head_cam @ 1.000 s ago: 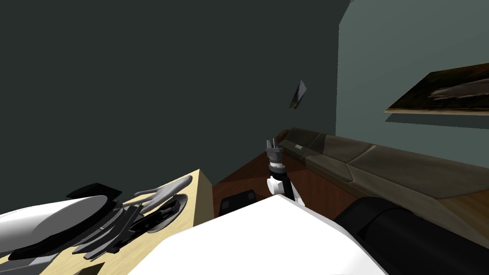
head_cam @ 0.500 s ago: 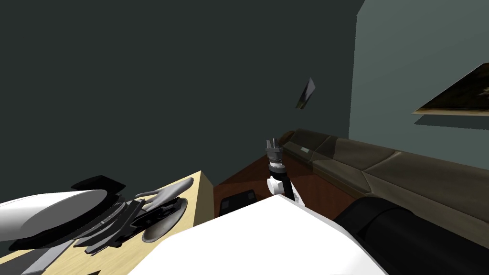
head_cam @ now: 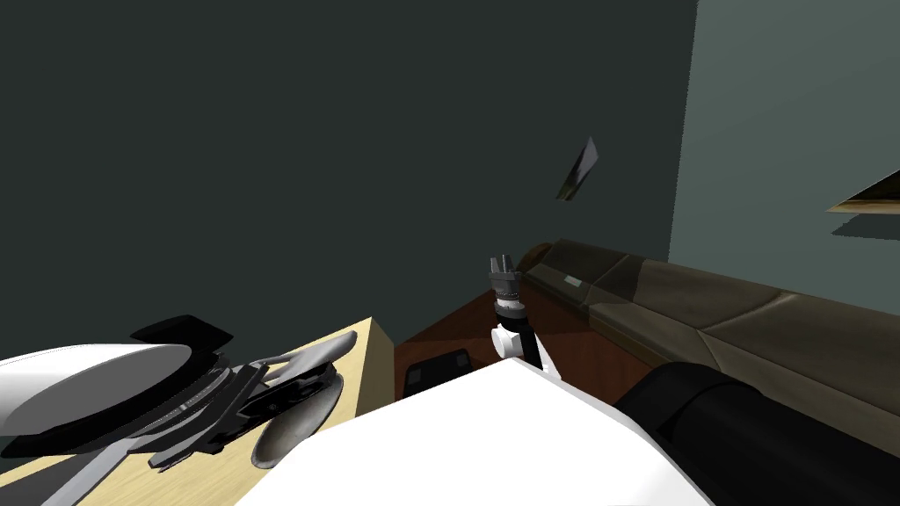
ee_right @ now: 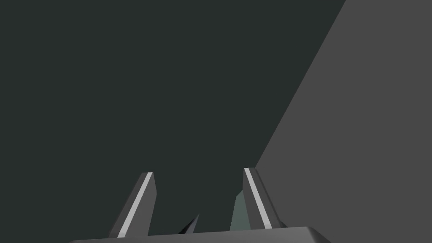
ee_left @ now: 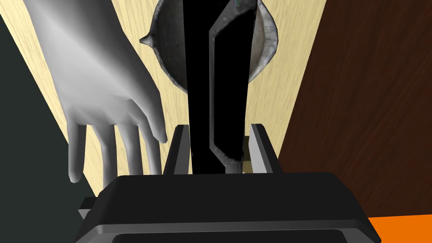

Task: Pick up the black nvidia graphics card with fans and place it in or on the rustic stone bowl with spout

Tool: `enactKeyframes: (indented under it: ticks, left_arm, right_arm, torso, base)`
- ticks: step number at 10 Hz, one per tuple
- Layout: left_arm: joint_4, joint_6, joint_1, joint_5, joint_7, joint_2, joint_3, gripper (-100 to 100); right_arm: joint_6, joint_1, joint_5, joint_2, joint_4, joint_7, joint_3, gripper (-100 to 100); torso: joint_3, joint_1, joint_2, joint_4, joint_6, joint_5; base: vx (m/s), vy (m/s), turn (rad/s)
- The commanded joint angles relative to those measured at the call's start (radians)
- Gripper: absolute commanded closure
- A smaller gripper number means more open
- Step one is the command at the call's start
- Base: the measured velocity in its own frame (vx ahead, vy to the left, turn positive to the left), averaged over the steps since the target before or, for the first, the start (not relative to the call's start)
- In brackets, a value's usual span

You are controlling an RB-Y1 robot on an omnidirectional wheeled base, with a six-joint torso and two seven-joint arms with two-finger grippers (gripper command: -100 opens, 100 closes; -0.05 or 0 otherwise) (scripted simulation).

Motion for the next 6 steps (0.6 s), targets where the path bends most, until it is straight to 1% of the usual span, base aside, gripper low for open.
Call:
enactKeyframes:
  ticks: [1, 5, 6]
  left_arm:
    - [0.000, 0.000, 0.000, 0.000, 0.000, 0.000, 0.000, -100]
    - [0.000, 0.000, 0.000, 0.000, 0.000, 0.000, 0.000, -100]
    - [0.000, 0.000, 0.000, 0.000, 0.000, 0.000, 0.000, 0]
  right_arm:
    - [0.000, 0.000, 0.000, 0.000, 0.000, 0.000, 0.000, 0]
    - [0.000, 0.000, 0.000, 0.000, 0.000, 0.000, 0.000, 0]
    - [0.000, 0.000, 0.000, 0.000, 0.000, 0.000, 0.000, 0]
  torso:
    - [0.000, 0.000, 0.000, 0.000, 0.000, 0.000]
    - [0.003, 0.000, 0.004, 0.001, 0.000, 0.000]
    - [0.003, 0.000, 0.004, 0.001, 0.000, 0.000]
  base:
    - [0.009, 0.000, -0.004]
    - [0.000, 0.000, 0.000]
    - [0.000, 0.000, 0.000]
